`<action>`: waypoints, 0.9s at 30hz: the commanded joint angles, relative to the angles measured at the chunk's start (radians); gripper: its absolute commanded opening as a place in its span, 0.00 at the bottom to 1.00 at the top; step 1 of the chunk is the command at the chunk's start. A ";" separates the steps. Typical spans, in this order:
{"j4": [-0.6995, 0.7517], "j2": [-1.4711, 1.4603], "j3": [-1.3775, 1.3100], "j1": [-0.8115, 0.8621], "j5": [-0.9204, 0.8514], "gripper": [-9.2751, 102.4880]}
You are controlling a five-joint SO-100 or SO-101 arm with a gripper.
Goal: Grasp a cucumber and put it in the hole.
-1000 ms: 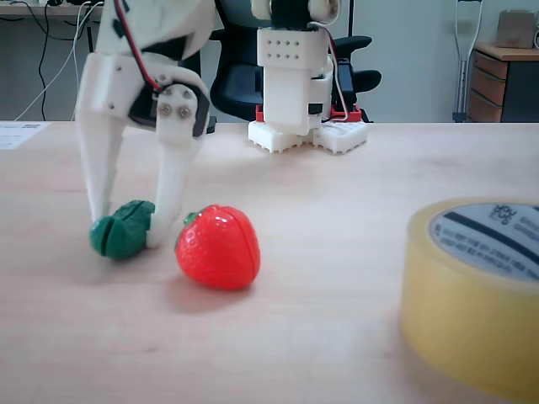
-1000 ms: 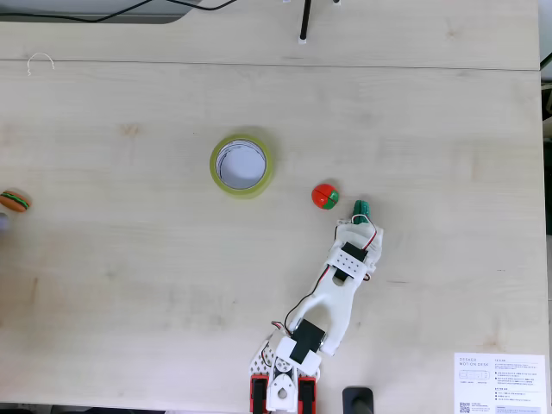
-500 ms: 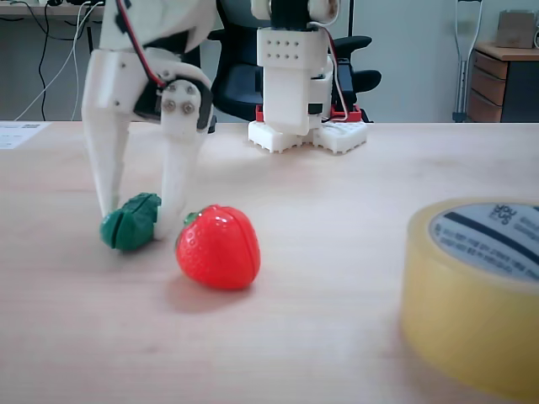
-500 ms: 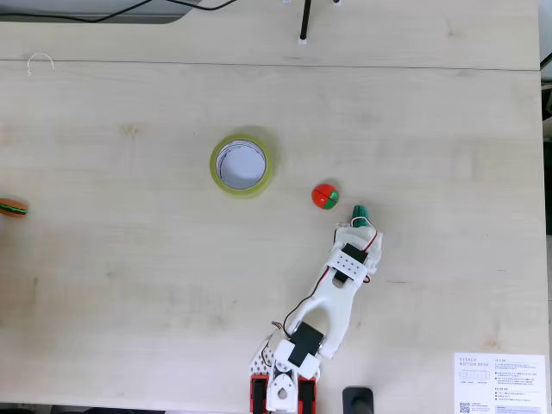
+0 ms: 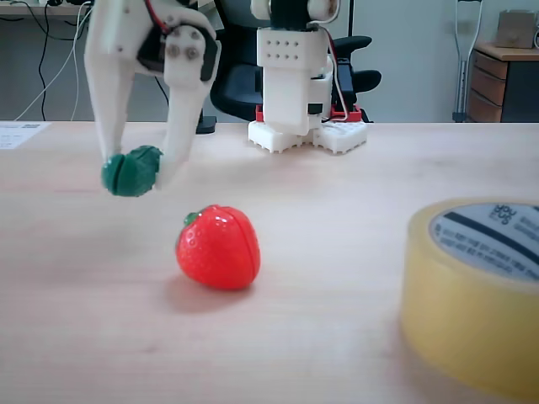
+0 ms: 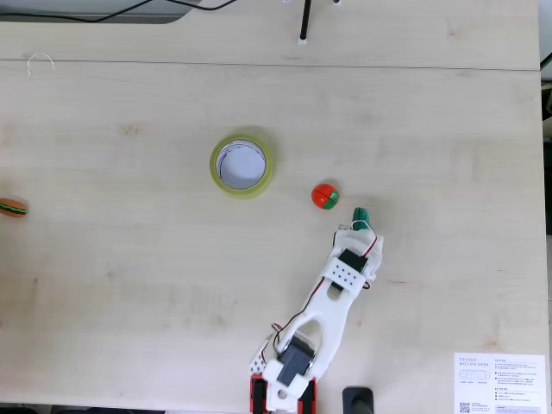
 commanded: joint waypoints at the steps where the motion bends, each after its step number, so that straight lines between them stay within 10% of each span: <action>1: 0.041 0.143 -0.049 -0.017 0.009 0.08; 27: 0.170 0.187 -0.316 -0.460 0.067 0.08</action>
